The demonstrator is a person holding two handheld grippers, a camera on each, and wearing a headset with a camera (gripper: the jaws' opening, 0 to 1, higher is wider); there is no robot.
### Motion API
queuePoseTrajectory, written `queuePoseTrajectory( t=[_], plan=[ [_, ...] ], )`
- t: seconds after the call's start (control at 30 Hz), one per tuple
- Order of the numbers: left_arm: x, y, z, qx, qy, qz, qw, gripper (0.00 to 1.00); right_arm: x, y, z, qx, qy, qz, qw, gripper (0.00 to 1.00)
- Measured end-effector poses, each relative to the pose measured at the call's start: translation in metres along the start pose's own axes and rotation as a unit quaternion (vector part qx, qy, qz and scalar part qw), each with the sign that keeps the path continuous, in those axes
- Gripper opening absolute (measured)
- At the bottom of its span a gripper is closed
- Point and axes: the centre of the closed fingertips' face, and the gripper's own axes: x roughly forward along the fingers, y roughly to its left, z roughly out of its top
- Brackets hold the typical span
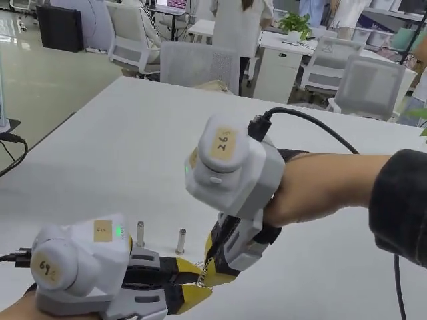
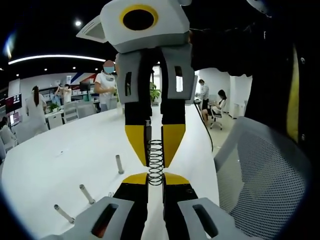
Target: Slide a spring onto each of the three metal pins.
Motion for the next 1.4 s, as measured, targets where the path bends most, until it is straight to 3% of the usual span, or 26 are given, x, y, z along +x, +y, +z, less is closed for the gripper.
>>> queuePoseTrajectory(
  t=[0.2, 0.4, 0.57, 0.87, 1.0, 1.4],
  plan=[
    [-0.001, 0.001, -0.001, -0.005, 0.001, 0.003, 1.0, 0.03, 0.0, -0.002, 0.001, 0.003, -0.001, 0.0, 1.0, 0.08],
    [-0.001, 0.004, 0.001, -0.014, -0.003, 0.007, 0.9999, 0.1, 0.002, -0.002, 0.001, 0.006, -0.004, 0.0, 1.0, 0.08],
    [-0.003, 0.005, -0.004, -0.031, 0.004, 0.011, 0.9995, 0.22, 0.0, -0.004, 0.0, 0.007, -0.006, -0.002, 1.0, 0.08],
    [-0.005, 0.007, -0.006, -0.042, 0.006, 0.015, 0.999, 0.35, -0.004, -0.01, -0.002, 0.013, -0.011, -0.01, 0.9998, 0.08],
    [-0.007, 0.006, -0.009, -0.048, 0.014, 0.013, 0.9987, 0.49, -0.008, -0.015, -0.004, 0.019, -0.015, -0.015, 0.9996, 0.08],
    [-0.023, 0.016, -0.014, -0.052, 0.016, 0.04, 0.9977, 0.61, -0.015, -0.022, -0.01, 0.036, -0.022, -0.028, 0.9987, 0.08]
  ],
)
